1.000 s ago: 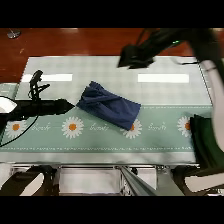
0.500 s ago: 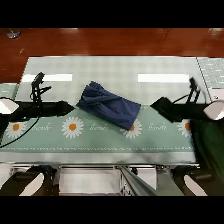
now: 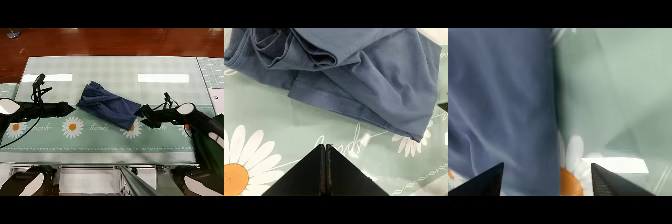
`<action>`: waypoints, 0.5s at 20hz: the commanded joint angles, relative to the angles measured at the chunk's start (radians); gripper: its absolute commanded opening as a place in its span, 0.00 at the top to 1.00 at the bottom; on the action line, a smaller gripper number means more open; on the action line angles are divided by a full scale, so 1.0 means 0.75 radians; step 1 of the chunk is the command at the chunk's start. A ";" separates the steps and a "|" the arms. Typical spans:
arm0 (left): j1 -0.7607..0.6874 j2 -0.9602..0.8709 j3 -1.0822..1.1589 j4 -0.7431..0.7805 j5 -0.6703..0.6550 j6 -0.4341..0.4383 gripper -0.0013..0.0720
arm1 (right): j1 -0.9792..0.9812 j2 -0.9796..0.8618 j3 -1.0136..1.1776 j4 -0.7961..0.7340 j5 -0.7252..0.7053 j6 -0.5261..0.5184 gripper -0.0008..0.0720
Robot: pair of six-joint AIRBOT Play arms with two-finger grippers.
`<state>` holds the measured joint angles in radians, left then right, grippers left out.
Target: Fold the shirts.
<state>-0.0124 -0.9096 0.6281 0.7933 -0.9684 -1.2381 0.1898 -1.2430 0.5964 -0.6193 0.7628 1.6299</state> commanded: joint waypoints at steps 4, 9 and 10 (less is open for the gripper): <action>-0.001 -0.001 0.000 0.001 0.008 0.000 0.94 | 0.074 -0.323 0.302 0.057 0.140 -0.051 0.37; -0.001 -0.001 0.000 0.001 0.009 0.000 0.94 | 0.116 -0.381 0.700 -0.082 0.405 -0.209 0.97; -0.001 -0.001 0.000 0.001 0.010 0.000 0.94 | 0.116 -0.379 0.823 -0.166 0.483 -0.176 0.97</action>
<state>-0.0124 -0.9100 0.6281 0.7933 -0.9638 -1.2381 0.2687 -1.5085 1.0241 -0.6353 0.9783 1.5124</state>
